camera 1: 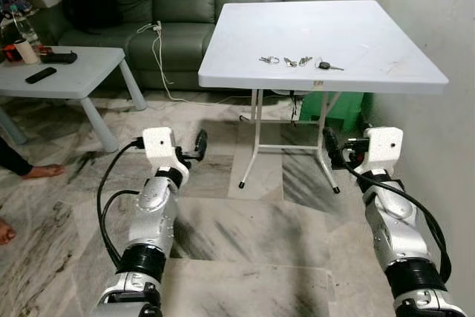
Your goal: Hang keys on a hook
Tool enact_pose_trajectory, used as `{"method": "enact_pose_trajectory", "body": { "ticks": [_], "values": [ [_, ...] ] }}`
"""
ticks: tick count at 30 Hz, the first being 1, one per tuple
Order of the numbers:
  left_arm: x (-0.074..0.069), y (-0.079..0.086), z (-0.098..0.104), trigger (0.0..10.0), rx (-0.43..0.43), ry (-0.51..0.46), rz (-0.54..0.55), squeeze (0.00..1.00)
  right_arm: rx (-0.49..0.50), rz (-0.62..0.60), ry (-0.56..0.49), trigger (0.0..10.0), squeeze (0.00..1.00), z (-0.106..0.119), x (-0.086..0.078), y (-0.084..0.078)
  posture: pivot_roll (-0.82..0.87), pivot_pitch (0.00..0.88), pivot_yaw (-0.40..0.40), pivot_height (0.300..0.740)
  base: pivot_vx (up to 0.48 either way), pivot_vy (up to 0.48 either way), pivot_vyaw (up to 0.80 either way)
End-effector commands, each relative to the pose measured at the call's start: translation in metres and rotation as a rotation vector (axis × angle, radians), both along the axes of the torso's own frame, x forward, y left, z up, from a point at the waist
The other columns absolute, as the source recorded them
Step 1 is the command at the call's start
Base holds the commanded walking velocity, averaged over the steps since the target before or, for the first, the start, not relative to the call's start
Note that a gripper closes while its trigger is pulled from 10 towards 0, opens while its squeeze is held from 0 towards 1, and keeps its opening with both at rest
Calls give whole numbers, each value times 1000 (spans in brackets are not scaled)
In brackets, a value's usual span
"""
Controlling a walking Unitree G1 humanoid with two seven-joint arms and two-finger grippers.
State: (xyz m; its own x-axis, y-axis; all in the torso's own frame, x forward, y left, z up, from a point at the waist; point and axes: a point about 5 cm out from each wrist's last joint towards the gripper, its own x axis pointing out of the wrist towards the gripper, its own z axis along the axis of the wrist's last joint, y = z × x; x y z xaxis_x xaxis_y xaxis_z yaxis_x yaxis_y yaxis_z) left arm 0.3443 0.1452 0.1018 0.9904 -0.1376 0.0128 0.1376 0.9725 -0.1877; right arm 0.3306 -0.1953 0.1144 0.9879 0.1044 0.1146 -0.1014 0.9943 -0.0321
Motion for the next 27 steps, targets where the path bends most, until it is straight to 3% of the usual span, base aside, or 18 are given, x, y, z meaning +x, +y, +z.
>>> {"method": "enact_pose_trajectory", "body": {
  "ticks": [1,27],
  "values": [
    [2,3,6,10000,-1,-20,4,0,2,8,-12,10000,0,3,1,1,-83,0,-9,740,0,0,0],
    [1,2,6,10000,8,-26,-5,0,4,46,-10,10000,0,2,0,6,-79,0,-10,740,306,0,0]
  ]
}}
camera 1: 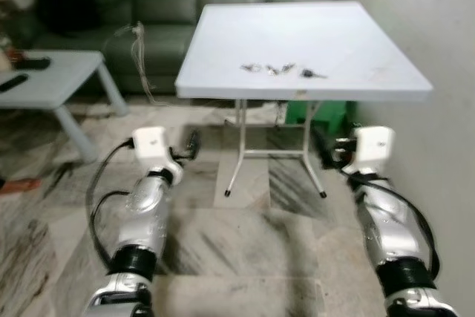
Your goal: Hang keys on a hook
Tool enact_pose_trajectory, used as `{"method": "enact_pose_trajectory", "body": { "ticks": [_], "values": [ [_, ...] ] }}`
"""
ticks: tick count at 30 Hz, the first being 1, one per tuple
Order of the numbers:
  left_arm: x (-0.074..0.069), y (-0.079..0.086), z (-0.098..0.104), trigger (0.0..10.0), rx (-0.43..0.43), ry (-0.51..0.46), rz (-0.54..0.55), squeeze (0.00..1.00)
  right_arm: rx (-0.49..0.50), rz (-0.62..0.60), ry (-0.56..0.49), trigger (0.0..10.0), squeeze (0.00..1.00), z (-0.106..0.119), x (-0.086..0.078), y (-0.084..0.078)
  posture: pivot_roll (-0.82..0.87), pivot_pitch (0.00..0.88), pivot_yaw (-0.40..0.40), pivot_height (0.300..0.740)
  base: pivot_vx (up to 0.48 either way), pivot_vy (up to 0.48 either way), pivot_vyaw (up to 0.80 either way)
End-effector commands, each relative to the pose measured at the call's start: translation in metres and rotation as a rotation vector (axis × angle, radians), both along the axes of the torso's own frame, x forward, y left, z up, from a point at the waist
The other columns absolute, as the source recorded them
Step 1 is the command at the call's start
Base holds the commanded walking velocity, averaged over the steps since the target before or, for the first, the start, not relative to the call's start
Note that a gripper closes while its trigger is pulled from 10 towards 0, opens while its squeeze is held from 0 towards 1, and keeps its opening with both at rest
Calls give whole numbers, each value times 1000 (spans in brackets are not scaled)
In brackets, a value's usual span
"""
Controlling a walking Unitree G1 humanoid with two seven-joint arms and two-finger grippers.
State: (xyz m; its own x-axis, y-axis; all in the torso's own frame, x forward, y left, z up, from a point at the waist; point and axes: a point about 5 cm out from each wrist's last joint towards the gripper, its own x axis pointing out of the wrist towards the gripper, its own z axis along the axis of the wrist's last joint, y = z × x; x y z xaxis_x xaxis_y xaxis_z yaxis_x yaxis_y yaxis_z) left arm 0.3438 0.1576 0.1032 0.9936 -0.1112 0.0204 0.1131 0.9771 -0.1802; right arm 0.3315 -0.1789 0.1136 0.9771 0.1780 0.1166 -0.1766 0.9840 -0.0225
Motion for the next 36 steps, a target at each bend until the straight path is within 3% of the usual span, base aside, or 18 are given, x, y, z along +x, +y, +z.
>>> {"method": "enact_pose_trajectory", "body": {
  "ticks": [1,30,36],
  "values": [
    [2,-11,5,10000,2,-18,-32,0,-6,-29,-10,10000,0,3,-1,-10,-79,0,-10,740,337,0,0],
    [-1,-10,1,10000,-18,-7,-19,0,-14,-15,0,10000,0,2,-3,-10,-77,0,-22,740,324,0,0],
    [-1,-10,1,10000,-22,-3,-17,0,-14,-14,1,10000,0,2,-3,-11,-76,0,-24,740,236,288,0]
  ]
}}
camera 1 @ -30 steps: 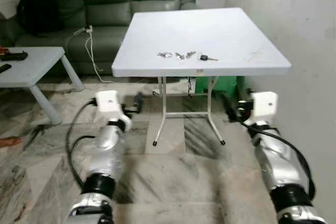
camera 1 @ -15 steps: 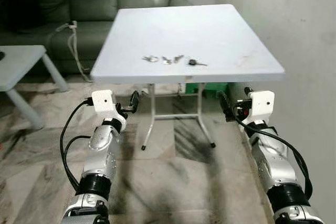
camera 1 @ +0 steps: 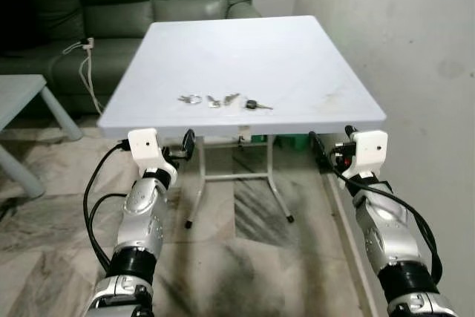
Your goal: Hang keys on a hook
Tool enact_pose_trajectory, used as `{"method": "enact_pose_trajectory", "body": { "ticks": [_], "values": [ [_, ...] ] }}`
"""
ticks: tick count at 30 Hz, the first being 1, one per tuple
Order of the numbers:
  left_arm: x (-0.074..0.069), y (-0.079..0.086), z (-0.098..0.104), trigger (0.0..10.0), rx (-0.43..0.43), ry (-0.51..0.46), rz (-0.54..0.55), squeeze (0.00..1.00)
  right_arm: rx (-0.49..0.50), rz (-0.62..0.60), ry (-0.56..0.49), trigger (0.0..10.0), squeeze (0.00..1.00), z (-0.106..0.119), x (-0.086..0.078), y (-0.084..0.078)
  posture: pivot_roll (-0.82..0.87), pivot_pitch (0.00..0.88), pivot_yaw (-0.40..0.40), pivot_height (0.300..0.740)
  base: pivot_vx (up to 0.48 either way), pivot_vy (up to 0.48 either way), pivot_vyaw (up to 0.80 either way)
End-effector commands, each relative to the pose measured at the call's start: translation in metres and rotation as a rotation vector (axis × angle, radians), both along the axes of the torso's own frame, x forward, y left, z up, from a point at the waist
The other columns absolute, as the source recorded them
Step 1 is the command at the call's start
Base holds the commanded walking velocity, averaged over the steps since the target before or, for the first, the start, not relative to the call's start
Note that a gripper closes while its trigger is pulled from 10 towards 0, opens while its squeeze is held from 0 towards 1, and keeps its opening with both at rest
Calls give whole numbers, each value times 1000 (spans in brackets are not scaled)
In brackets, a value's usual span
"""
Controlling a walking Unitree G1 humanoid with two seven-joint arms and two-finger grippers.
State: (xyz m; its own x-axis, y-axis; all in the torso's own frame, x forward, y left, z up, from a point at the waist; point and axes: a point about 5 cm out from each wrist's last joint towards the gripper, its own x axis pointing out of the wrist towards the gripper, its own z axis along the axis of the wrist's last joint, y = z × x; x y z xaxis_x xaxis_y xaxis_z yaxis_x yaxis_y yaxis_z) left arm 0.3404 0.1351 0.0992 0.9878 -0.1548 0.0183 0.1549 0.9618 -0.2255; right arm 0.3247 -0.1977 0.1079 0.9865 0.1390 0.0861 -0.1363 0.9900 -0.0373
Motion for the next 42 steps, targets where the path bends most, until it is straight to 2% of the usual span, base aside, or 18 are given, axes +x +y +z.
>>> {"method": "enact_pose_trajectory", "body": {
  "ticks": [1,22,25,42],
  "values": [
    [3,12,5,10000,23,-10,28,0,5,28,-27,10000,0,8,4,8,-76,0,-24,740,0,371,0],
    [2,12,5,10000,41,-9,31,0,-31,49,-22,10000,0,7,4,11,-77,0,-26,740,0,305,0],
    [3,11,6,10000,44,-18,38,0,-8,51,-22,10000,0,7,3,10,-77,0,-29,740,0,0,0],
    [2,11,5,10000,27,-16,45,0,-31,72,-14,10000,0,6,3,13,-74,0,-36,740,0,0,0]
  ]
}}
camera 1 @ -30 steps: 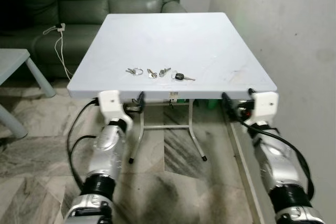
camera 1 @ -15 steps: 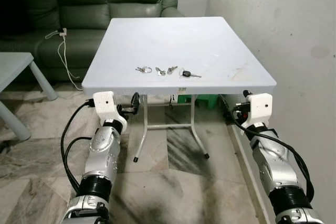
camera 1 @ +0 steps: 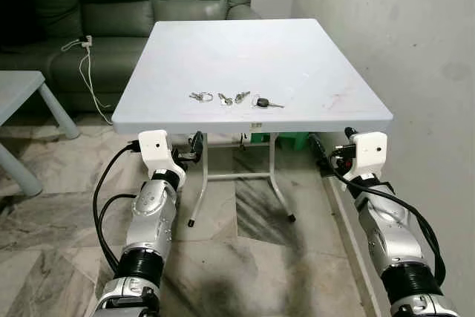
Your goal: Hang keys on a hook
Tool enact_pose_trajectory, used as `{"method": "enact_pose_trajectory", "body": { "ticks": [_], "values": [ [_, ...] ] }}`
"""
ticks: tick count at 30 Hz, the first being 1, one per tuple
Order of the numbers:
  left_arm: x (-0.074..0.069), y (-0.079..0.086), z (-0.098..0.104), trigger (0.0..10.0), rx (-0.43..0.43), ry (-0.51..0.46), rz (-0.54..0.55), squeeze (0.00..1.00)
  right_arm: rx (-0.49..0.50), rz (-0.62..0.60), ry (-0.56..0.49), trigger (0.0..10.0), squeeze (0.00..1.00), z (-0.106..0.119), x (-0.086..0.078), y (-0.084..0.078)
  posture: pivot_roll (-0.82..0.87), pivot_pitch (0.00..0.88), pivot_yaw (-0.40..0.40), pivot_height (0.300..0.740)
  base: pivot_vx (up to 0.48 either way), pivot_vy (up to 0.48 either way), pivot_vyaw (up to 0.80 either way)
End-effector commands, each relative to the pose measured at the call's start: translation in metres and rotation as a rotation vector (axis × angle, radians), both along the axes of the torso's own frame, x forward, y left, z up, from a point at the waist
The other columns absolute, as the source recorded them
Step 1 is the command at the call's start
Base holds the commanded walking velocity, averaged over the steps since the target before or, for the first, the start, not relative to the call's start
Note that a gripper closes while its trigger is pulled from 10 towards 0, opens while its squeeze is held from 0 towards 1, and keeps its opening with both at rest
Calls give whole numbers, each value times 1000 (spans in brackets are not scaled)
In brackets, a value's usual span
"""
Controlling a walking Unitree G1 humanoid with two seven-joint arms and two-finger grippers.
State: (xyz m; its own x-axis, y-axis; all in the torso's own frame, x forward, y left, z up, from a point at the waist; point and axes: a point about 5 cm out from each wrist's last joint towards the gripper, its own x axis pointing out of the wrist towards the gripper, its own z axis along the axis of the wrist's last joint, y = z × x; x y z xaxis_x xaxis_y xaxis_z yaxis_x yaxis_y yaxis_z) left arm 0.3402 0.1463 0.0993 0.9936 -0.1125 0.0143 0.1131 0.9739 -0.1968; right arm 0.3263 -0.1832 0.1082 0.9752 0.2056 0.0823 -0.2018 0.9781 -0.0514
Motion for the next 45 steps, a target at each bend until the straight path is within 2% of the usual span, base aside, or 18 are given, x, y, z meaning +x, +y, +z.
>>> {"method": "enact_pose_trajectory", "body": {
  "ticks": [1,15,25,32,34,45],
  "values": [
    [3,0,5,10000,-2,-16,2,0,-16,7,-15,10000,0,6,1,-2,-75,0,-36,740,0,0,0],
    [3,-1,5,10000,1,-15,2,0,-44,29,-15,10000,0,5,2,1,-72,0,-39,740,17,0,0],
    [3,-2,3,10000,23,1,5,0,-74,36,-12,10000,0,5,2,2,-73,0,-40,740,0,0,800],
    [2,-2,4,10000,6,-13,-1,0,-52,35,-11,10000,0,6,2,1,-72,0,-46,740,0,0,796],
    [2,-2,5,10000,7,-23,-1,0,-17,44,-21,10000,0,7,2,1,-71,0,-48,740,0,0,0],
    [2,1,5,10000,-7,-22,16,0,-17,52,-17,10000,0,8,2,2,-68,0,-51,740,190,0,0]
  ]
}}
